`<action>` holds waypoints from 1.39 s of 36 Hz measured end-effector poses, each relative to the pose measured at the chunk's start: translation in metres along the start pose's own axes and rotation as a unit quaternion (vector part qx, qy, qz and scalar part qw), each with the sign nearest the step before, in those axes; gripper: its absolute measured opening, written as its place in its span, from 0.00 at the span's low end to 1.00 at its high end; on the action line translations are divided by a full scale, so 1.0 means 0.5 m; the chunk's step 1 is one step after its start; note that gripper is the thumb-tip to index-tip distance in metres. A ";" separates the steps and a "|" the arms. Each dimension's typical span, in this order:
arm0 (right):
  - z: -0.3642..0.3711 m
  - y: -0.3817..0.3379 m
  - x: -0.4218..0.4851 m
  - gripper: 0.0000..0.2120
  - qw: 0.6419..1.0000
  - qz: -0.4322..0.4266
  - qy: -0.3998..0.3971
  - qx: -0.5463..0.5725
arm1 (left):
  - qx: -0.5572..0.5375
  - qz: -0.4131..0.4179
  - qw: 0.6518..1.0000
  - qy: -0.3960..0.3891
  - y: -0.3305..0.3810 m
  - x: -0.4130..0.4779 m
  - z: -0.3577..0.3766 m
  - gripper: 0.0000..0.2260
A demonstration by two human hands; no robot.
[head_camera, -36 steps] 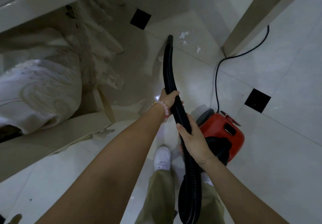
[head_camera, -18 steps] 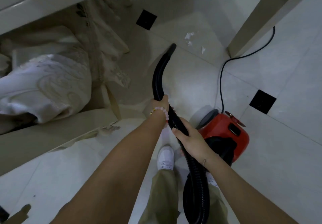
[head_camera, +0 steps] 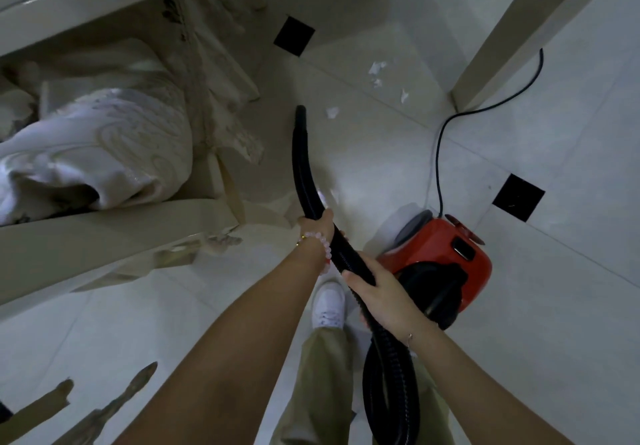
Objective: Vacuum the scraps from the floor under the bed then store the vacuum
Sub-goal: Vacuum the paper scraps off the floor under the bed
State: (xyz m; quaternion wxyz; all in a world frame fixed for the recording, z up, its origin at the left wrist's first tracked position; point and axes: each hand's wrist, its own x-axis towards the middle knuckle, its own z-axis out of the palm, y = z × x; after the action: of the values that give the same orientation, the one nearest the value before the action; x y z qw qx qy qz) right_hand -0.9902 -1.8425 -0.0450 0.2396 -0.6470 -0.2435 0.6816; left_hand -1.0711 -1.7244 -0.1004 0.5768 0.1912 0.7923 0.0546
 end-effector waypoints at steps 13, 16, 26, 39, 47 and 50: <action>0.010 0.038 -0.077 0.14 0.997 0.017 0.057 0.041 | -0.078 -0.005 0.995 -0.062 -0.080 -0.001 0.031 0.31; 0.004 0.049 -0.080 0.15 0.996 0.026 0.068 0.048 | -0.079 -0.001 0.995 -0.066 -0.088 0.008 0.041 0.33; -0.006 0.049 -0.081 0.14 0.992 0.009 0.090 0.093 | -0.119 0.011 0.989 -0.088 -0.053 -0.029 0.064 0.20; -0.030 0.042 -0.068 0.14 0.995 0.014 0.066 0.067 | -0.174 -0.013 0.985 -0.001 -0.054 -0.004 0.081 0.14; -0.019 0.041 -0.070 0.16 0.997 0.024 0.047 0.049 | -0.064 0.022 0.997 0.047 -0.079 0.013 0.062 0.19; -0.017 0.043 -0.066 0.16 0.998 0.025 0.039 0.049 | -0.057 0.031 0.996 0.056 -0.087 0.014 0.054 0.19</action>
State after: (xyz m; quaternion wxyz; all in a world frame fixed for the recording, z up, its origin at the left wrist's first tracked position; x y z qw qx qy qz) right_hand -0.9803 -1.8799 -0.0339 0.2631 -0.6665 -0.1838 0.6729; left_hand -1.0584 -1.7657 -0.1288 0.5400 0.1787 0.8125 0.1280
